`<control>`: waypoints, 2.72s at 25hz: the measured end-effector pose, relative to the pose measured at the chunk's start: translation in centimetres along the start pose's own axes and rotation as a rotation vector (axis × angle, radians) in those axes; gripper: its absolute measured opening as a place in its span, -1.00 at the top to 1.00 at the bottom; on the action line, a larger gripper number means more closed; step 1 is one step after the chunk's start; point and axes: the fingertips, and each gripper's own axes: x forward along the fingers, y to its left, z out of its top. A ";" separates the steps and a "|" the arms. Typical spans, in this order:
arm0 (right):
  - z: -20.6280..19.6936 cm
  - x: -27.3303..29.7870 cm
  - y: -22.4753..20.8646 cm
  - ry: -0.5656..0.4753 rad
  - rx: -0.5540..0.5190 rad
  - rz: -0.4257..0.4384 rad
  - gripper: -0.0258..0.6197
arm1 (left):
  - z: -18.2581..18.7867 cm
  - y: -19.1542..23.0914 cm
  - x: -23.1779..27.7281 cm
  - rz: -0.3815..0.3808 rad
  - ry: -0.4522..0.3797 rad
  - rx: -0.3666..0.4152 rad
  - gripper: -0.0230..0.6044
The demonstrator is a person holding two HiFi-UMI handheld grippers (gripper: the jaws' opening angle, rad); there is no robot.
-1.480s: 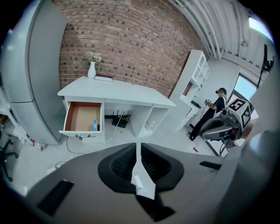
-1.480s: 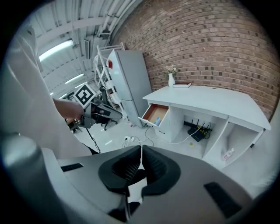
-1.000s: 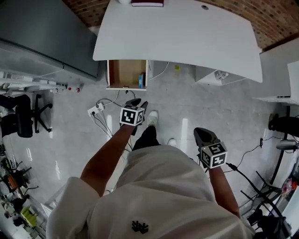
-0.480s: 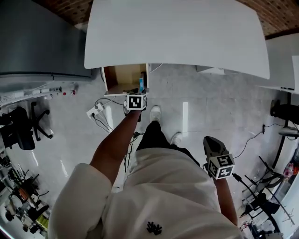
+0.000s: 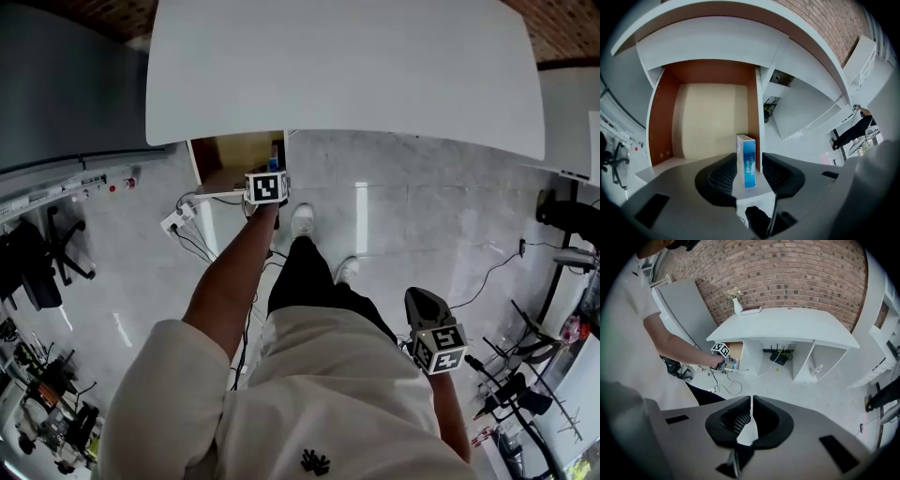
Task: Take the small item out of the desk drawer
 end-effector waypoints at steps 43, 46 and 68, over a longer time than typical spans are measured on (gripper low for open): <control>-9.2 -6.9 -6.5 -0.250 -0.089 0.116 0.80 | -7.2 -10.2 -19.6 0.106 -0.225 0.010 0.61; -9.4 -8.2 -6.5 -0.279 -0.102 0.126 0.80 | -9.2 -12.4 -22.4 0.087 -0.242 0.010 0.61; -15.9 -11.7 -6.7 -0.314 -0.224 0.240 0.81 | -20.9 -22.9 -34.2 0.009 -0.288 0.065 0.61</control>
